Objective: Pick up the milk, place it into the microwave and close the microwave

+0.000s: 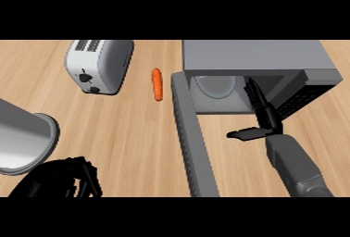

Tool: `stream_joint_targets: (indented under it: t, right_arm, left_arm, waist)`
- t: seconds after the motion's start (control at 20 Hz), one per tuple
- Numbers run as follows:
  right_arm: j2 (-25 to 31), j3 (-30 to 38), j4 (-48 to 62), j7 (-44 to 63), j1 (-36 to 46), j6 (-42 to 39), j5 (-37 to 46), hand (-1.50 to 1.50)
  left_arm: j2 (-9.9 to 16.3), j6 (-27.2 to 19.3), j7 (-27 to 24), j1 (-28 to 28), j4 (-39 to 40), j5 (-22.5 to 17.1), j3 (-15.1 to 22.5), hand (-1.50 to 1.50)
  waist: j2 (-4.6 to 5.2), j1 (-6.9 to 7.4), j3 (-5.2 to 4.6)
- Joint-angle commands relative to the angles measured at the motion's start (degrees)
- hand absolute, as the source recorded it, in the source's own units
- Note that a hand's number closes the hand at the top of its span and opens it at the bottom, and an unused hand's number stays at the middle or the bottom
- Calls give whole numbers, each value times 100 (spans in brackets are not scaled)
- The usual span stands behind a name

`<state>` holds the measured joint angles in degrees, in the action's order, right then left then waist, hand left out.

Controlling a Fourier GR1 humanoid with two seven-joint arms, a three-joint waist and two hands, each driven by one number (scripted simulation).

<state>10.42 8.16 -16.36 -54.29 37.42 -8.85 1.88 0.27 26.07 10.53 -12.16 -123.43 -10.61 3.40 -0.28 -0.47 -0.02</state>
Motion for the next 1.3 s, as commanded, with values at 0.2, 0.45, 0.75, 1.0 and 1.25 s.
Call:
stream_joint_targets:
  t: [0.2, 0.45, 0.75, 1.0, 1.25]
  right_arm:
    - [225, -121, -1415, 260, -1334, -309, -211, -150]
    - [488, -250, -2338, 428, -2105, -565, -278, -150]
    - [733, -268, -3233, 241, -2965, -860, -450, -150]
    - [1184, -339, -4690, 363, -4003, -1070, -566, -150]
    - [1260, -338, -5292, 827, -3790, -1582, -1114, -150]
  left_arm:
    - [-26, -833, -226, 426, 382, 1053, 1304, 150]
    - [-26, -844, -609, 1585, 1735, 1442, 1376, 150]
    - [-26, -1363, -1115, 2195, 3422, 1928, 2249, 150]
    - [-26, -2223, -1710, 2430, 4481, 2046, 2782, 150]
    - [-26, -3688, -2692, 3186, 5821, 1620, 3466, 150]
  waist:
    - [-35, -130, -8]
    - [-2, -137, -9]
    - [26, -146, -5]
    - [15, -206, -11]
    - [51, -305, -17]
